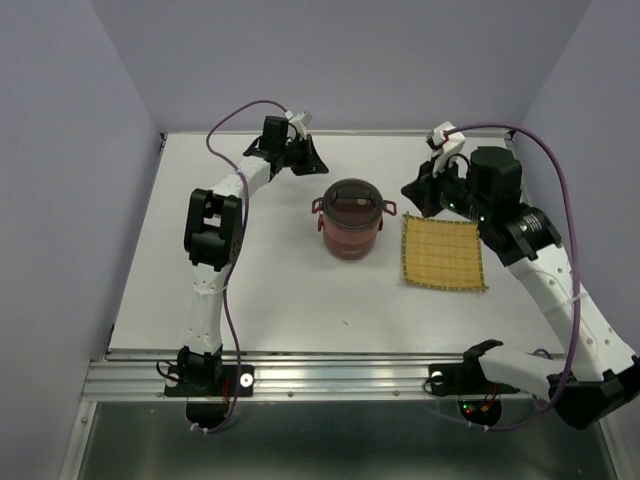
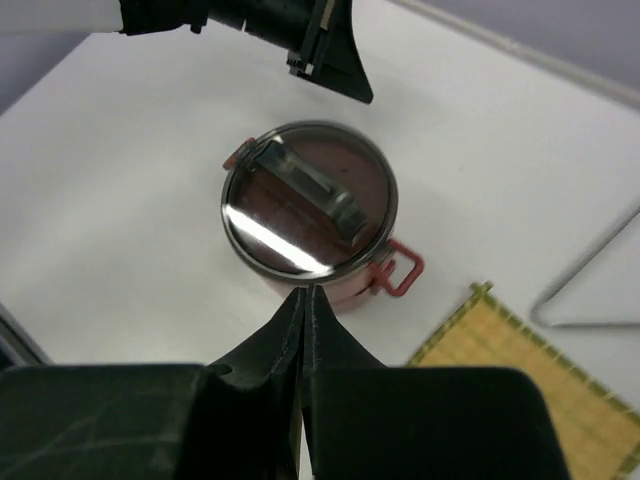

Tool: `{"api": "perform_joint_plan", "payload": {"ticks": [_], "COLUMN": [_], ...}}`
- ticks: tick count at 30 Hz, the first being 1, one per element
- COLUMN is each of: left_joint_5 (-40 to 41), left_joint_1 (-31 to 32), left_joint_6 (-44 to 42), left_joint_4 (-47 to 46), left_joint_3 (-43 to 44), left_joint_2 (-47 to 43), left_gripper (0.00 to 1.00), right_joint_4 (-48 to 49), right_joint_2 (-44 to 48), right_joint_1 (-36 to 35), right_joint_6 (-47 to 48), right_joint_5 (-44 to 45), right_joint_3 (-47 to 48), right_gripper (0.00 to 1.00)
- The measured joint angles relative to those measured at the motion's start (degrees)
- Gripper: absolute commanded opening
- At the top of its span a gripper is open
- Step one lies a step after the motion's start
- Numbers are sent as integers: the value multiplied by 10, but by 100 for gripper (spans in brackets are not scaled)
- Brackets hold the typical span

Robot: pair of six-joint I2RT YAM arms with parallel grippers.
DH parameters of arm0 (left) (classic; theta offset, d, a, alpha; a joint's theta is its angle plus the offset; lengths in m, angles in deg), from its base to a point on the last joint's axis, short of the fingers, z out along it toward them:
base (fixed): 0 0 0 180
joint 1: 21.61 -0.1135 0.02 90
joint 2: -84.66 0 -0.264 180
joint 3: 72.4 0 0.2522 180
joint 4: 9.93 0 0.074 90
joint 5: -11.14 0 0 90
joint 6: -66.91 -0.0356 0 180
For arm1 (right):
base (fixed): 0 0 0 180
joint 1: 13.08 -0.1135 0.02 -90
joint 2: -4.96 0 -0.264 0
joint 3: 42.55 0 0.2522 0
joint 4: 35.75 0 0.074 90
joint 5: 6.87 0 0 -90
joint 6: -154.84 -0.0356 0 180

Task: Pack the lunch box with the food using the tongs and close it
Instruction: Place the box lid in the packing box.

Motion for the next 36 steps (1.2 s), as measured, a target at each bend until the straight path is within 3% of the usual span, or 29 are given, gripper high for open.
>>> {"api": "perform_joint_plan", "payload": {"ticks": [4, 9, 13, 27, 36], "left_joint_5": [-33, -64, -81, -95, -76], "left_joint_1": [10, 20, 27, 39, 32], "left_joint_6": [-13, -28, -30, -26, -16], "left_joint_4": [24, 14, 0, -62, -132], "left_joint_3": [13, 1, -44, -184, -300], "left_joint_2": [25, 22, 12, -60, -143], "left_gripper": [0, 0, 0, 0, 0], "right_joint_4": [31, 48, 56, 211, 225], "right_joint_2": [42, -49, -92, -221, -283], "right_joint_1": [0, 0, 0, 0, 0], "right_joint_6": [-143, -299, -372, -453, -451], "right_joint_5": [46, 65, 76, 111, 148], "right_joint_3": [-110, -220, -266, -238, -182], "right_gripper": [1, 1, 1, 1, 1]}}
